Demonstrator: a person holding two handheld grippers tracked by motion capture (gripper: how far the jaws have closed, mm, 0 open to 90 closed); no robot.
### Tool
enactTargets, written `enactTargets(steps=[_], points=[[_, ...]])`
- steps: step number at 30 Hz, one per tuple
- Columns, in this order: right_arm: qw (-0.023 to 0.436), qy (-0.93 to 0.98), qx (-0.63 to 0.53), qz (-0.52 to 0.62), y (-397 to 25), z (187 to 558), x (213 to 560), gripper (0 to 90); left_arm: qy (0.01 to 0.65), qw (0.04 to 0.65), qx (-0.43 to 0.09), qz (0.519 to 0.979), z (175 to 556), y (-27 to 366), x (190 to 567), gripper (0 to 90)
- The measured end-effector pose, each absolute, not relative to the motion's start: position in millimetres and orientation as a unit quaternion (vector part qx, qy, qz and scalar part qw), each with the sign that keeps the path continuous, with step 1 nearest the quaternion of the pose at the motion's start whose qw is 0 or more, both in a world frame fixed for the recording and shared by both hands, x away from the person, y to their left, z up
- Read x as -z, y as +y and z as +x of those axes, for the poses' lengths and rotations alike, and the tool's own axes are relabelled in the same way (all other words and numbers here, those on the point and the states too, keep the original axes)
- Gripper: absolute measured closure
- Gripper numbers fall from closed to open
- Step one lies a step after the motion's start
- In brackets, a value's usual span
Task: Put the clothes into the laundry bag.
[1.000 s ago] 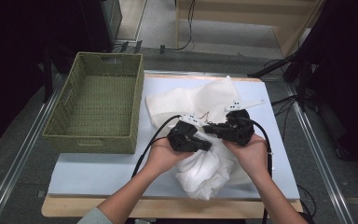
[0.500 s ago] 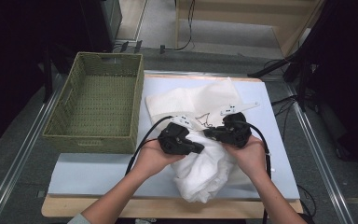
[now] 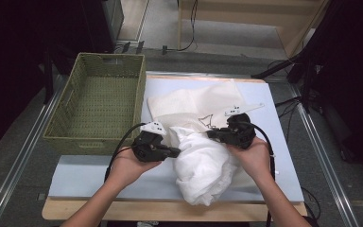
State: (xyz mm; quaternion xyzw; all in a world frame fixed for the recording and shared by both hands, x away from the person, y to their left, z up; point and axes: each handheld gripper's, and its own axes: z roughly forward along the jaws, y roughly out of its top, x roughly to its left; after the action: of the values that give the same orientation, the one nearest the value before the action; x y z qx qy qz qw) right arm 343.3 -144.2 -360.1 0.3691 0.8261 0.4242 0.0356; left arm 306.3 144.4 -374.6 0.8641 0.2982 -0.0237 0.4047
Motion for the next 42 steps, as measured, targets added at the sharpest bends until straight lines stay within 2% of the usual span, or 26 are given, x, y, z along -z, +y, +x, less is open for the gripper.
enactTargets(steps=[5, 11, 23, 30, 36, 39, 42], points=[[0.035, 0.826, -0.424, 0.369, -144, 344, 360, 88.3, 0.314, 0.404, 0.017, 0.859, 313, 144, 384, 90.0], [0.034, 0.827, -0.423, 0.369, -145, 343, 360, 88.3, 0.292, 0.403, -0.002, 0.867, 313, 112, 383, 90.0], [0.037, 0.823, -0.424, 0.376, -149, 344, 357, 88.2, 0.266, 0.417, 0.001, 0.869, 324, 58, 386, 90.0], [0.043, 0.816, -0.439, 0.373, -149, 340, 343, 88.3, 0.262, 0.422, 0.011, 0.868, 329, 47, 392, 90.0], [0.025, 0.800, -0.475, 0.364, -148, 332, 325, 88.4, 0.258, 0.431, 0.015, 0.864, 335, 35, 392, 90.0], [0.035, 0.803, -0.469, 0.365, -150, 332, 326, 88.3, 0.261, 0.434, 0.014, 0.862, 340, 36, 391, 90.0], [0.015, 0.808, -0.454, 0.376, -157, 338, 346, 88.3, 0.269, 0.429, 0.018, 0.862, 345, 40, 391, 90.0]])
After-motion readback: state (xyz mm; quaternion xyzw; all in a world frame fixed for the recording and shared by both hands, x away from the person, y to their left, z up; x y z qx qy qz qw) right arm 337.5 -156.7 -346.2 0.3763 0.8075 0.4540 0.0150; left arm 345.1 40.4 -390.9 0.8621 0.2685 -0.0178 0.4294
